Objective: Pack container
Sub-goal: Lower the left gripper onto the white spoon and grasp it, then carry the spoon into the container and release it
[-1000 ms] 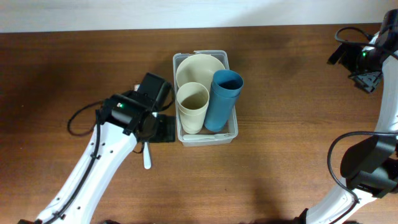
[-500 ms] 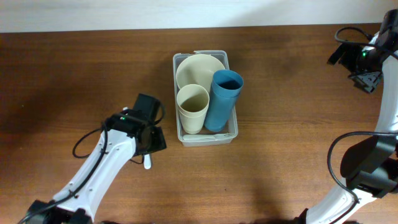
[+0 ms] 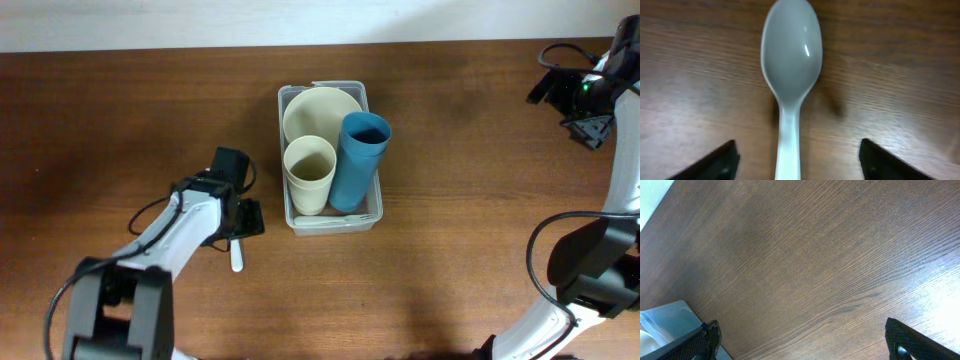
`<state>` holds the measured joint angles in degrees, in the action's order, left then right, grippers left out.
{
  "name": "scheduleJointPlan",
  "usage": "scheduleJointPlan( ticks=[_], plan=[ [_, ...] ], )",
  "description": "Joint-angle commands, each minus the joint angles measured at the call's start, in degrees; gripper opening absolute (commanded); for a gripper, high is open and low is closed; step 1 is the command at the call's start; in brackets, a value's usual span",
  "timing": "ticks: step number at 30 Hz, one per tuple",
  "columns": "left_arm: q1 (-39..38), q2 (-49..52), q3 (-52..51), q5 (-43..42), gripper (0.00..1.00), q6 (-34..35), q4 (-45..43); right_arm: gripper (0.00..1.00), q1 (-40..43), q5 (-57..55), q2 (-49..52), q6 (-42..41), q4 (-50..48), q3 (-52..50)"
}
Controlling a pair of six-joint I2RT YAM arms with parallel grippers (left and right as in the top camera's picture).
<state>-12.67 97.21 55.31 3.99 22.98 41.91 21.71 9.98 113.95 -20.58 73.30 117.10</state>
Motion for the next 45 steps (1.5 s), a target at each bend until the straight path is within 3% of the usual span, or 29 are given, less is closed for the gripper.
scheduleJointPlan(
  ticks=[1, 4, 9, 10, 18, 24, 29, 33, 36, 40, 45],
  plan=[
    [0.9, 2.6, -0.4, -0.6, 0.61, -2.1, -0.4, 0.99, 0.1, -0.5, -0.1, 0.2, 0.0, 0.1],
    [1.2, 3.1, -0.4, -0.7, 0.45, -2.1, -0.6, 0.99, 0.1, -0.5, -0.1, 0.2, 0.0, 0.1],
    [1.2, 3.0, -0.3, -0.6, 0.04, -2.3, -0.7, 0.99, 0.1, -0.5, -0.1, 0.2, 0.0, 0.1],
    [1.2, 2.9, -0.1, -0.7, 0.02, -2.9, -0.7, 0.99, 0.1, -0.5, -0.1, 0.2, 0.0, 0.1],
    [1.2, -2.0, 9.1, -0.5, 0.02, -7.1, 9.3, 0.99, 0.1, -0.5, -0.1, 0.2, 0.0, 0.1],
    [0.2, -10.3, 19.6, -0.8, 0.01, -14.5, 18.9, 0.99, 0.1, -0.5, -0.1, 0.2, 0.0, 0.1],
    [-4.9, -16.9, 24.0, -3.2, 0.01, -27.9, 21.2, 0.99, 0.1, -0.5, -0.1, 0.2, 0.0, 0.1],
    [-13.3, -22.0, 24.3, -10.4, 0.01, -46.6, 21.2, 0.99, 0.1, -0.5, -0.1, 0.2, 0.0, 0.1],
    [-20.8, -23.3, 24.3, -10.7, 0.01, -54.9, 20.5, 0.99, 0.1, -0.5, -0.1, 0.2, 0.0, 0.1],
    [-28.5, -21.5, 24.3, -10.4, 0.01, -62.9, 18.6, 0.99, 0.1, -0.5, -0.1, 0.2, 0.0, 0.1],
    [-32.5, -16.0, 24.3, -5.0, 0.01, -66.8, 15.1, 0.99, 0.1, -0.5, -0.1, 0.2, 0.0, 0.1]
  ],
)
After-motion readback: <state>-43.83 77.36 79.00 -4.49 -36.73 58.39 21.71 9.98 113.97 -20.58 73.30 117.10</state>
